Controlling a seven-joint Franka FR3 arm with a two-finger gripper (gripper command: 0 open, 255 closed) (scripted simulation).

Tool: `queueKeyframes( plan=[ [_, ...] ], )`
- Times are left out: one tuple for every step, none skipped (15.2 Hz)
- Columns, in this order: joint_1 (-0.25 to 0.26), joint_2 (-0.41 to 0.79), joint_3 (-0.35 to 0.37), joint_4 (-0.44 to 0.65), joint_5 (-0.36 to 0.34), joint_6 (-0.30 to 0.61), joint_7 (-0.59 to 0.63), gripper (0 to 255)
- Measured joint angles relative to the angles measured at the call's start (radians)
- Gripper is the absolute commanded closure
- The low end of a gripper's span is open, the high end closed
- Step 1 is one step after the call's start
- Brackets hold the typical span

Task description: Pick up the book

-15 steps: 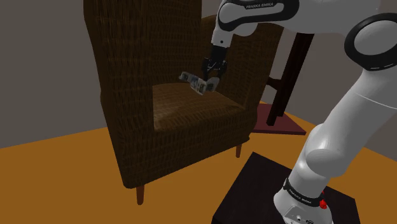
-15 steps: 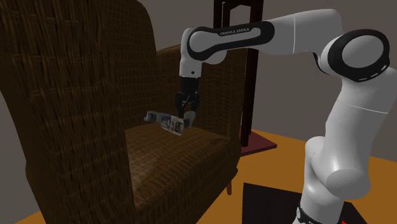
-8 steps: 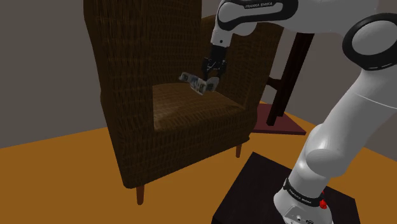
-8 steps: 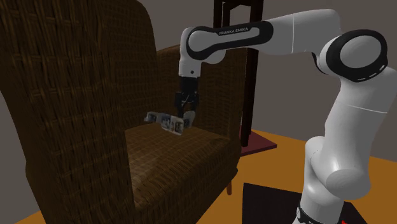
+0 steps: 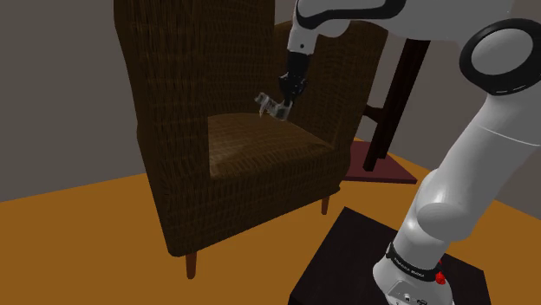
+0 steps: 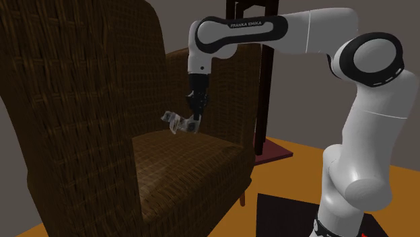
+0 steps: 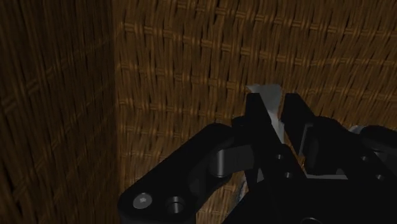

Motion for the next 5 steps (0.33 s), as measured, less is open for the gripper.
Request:
queueKeyframes(
  plan=[
    [0.000,0.005,0.000,0.020,0.001,-0.015,0.002,255],
    [0.001,0.006,0.001,0.030,0.001,-0.025,0.004,255],
    [0.000,0.007,0.000,0.045,0.001,-0.038,0.004,255],
    [0.000,0.015,-0.001,0.068,0.002,-0.054,0.004,255],
    [0.000,0.017,-0.001,0.077,0.002,-0.061,0.005,255]
  ],
)
